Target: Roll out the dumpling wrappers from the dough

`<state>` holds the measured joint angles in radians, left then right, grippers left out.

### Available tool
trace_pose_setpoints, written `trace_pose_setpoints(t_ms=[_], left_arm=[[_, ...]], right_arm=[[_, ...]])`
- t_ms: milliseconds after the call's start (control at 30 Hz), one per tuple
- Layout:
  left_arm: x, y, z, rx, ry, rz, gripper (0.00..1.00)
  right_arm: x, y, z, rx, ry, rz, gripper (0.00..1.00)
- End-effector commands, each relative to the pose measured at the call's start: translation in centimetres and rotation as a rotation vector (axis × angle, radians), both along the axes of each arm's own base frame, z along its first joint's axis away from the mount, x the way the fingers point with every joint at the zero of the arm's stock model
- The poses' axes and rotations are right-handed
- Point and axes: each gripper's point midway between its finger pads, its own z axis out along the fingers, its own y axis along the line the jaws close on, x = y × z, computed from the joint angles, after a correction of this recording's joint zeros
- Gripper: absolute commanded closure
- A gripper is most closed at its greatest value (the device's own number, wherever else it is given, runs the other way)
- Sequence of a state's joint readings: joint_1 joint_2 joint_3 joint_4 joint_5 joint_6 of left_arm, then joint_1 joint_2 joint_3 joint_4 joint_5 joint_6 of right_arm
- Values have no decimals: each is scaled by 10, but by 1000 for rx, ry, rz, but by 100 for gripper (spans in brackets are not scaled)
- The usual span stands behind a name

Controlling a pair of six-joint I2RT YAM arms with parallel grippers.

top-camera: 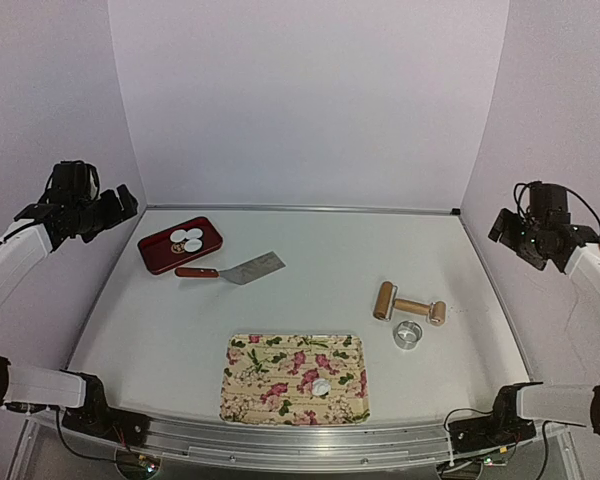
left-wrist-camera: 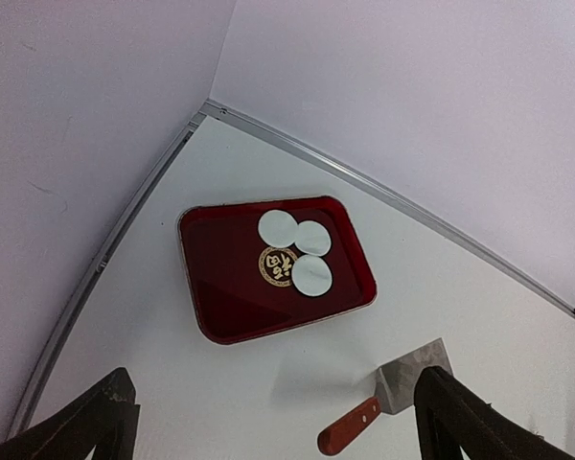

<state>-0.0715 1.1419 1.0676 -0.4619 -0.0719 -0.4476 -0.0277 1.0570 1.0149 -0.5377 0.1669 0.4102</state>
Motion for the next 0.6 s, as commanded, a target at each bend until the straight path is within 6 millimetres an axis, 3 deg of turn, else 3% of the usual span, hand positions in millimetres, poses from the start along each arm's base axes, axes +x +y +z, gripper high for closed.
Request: trace_pose_setpoints(t_ms=[0,167,400,567], left_arm=[[0,6,14,6,-31,29,0],[-8,17,-9,-2,68,110,1],[-16,-4,-23,-123,93,47,1],[-25,-21,-23,-212,99,-14,1]], right_arm=[[6,-5,9,-33,-21,-12,2],[19,13,-18,0,65,107,2],[41,42,-113,226,381,240,2],[47,54,-156,352,519,300,7]])
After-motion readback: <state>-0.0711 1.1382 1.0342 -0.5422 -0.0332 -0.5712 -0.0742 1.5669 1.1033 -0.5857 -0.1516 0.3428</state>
